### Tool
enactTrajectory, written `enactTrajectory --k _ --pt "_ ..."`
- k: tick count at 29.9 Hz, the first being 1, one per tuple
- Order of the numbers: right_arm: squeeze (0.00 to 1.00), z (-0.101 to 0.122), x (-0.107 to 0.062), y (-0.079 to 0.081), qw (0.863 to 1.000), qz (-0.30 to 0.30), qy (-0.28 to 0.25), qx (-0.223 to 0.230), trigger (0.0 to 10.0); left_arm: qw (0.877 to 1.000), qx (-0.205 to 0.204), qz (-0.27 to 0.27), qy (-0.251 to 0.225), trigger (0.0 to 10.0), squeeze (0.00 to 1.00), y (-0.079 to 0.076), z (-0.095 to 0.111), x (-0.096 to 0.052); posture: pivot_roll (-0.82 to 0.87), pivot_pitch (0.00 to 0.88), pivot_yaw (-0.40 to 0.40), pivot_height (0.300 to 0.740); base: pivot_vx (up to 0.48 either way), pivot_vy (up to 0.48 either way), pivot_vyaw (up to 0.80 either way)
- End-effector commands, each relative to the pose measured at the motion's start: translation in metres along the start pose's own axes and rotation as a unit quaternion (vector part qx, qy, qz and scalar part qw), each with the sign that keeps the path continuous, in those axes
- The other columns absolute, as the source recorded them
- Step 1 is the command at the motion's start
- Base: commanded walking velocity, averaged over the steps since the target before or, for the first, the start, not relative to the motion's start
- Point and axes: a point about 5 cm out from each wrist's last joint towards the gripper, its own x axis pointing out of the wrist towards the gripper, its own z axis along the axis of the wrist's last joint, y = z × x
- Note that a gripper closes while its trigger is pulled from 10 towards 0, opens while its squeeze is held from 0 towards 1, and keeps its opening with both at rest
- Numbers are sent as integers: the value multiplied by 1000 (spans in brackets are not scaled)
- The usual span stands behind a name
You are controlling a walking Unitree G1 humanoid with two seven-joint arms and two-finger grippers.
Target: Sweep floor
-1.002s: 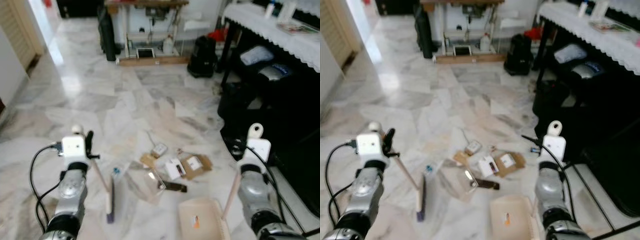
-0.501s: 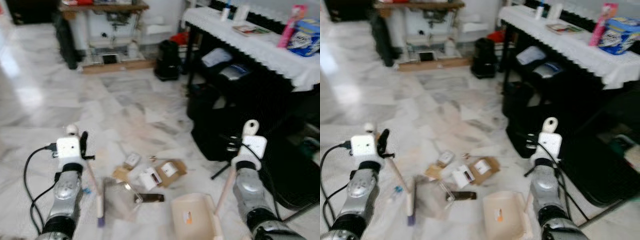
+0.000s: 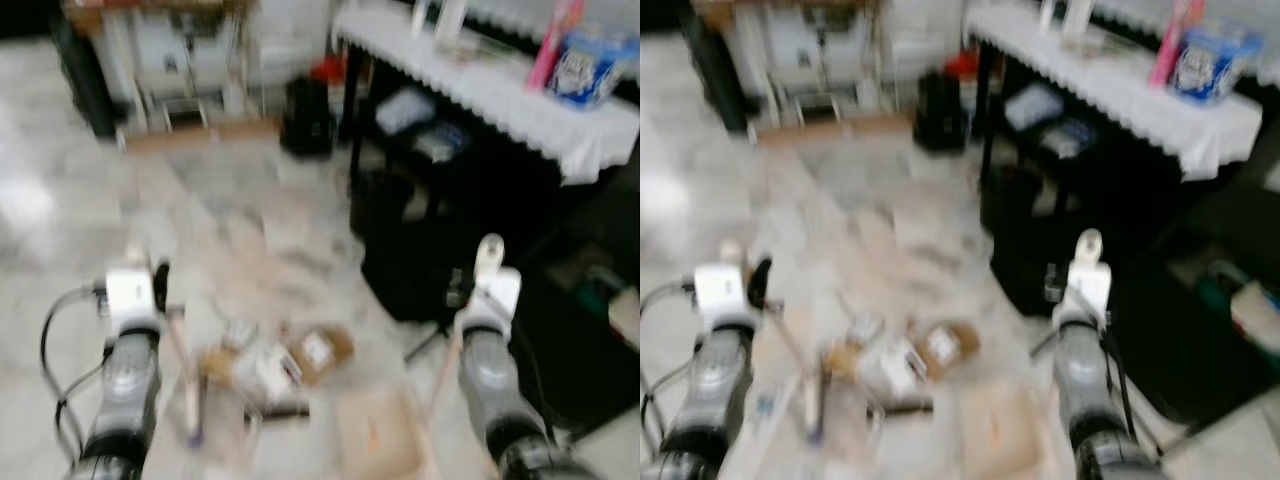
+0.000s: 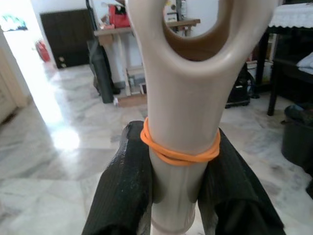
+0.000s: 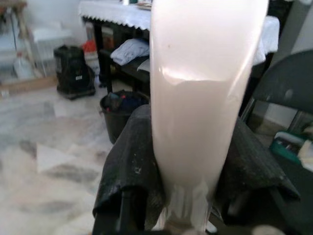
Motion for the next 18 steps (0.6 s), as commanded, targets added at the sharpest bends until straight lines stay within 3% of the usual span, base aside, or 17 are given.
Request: enactTrajectory --k 1,7,18 --pt "0 2 2 -9 1000 -9 -6 -9 10000 998 -16 -15 -50 10000 0 -11 21 9 55 0 -14 740 0 0 0" --pt "0 0 1 -9 1000 -10 -3 -10 10000 997 -36 -12 -61 10000 0 -10 26 11 54 0 -14 740 0 0 0" --pt "0 -3 0 -9 1000 -8 6 -11 10000 985 -157 -38 -60 10000 0 -9 42 15 63 0 -18 740 0 0 0"
